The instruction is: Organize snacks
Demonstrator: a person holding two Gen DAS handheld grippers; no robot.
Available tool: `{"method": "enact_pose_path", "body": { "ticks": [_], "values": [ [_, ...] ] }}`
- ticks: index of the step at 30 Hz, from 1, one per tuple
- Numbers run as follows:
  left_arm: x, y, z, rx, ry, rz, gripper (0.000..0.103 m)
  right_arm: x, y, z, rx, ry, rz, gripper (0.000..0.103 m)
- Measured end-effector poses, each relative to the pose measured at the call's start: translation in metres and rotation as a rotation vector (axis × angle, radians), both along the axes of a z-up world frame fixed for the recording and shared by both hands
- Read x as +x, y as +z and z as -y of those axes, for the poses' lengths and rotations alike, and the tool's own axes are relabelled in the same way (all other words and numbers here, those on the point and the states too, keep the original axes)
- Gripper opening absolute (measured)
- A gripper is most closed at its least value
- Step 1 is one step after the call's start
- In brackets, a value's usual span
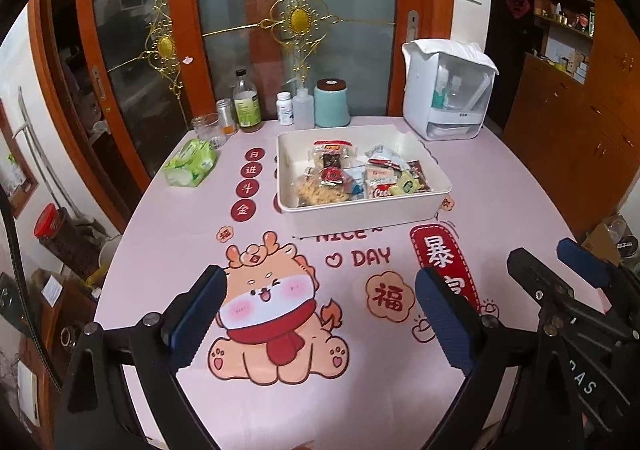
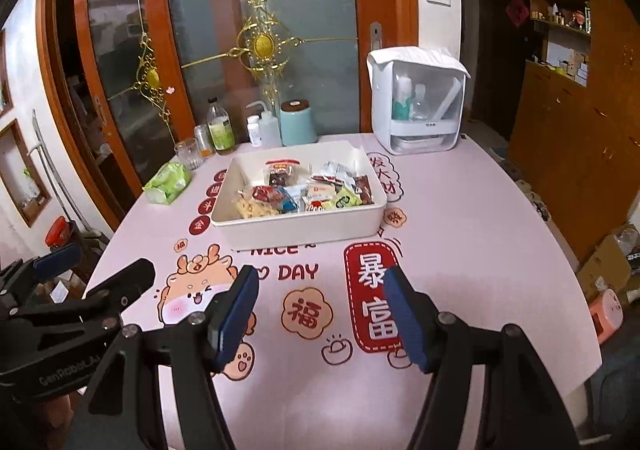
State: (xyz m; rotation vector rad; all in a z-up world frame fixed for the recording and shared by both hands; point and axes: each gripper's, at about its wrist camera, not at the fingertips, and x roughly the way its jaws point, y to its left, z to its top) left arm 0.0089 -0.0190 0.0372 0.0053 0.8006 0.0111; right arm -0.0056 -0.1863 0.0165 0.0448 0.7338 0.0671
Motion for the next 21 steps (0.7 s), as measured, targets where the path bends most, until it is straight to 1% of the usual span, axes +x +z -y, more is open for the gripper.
{"method": "enact_pose_path", "body": {
  "ticks": [5,9,12,16,18,21],
  "values": [
    [-0.001,-0.005,-0.006,0.026,0.007,-0.018,0.095,-0.005,-0.002,-0.008,-0.013,-0.015,-0.011,0.066],
    [0.003,-0.013,-0.012,0.041,0.004,-0.053,0.095,-0.003,-0.004,-0.016,-0.019,-0.014,-0.029,0.066],
    [0.004,-0.017,-0.017,0.041,0.011,-0.069,0.095,-0.001,-0.005,-0.022,-0.021,-0.002,-0.032,0.066],
    [0.005,-0.018,-0.026,0.029,0.035,-0.071,0.095,0.001,-0.002,-0.031,-0.039,0.025,-0.023,0.066],
    [0.006,-0.019,-0.03,0.012,0.048,-0.081,0.095,0.003,-0.001,-0.032,-0.04,0.035,-0.022,0.066],
    [0.006,-0.02,-0.032,0.01,0.057,-0.085,0.095,0.004,-0.002,-0.03,-0.034,0.043,-0.029,0.066]
  ]
}}
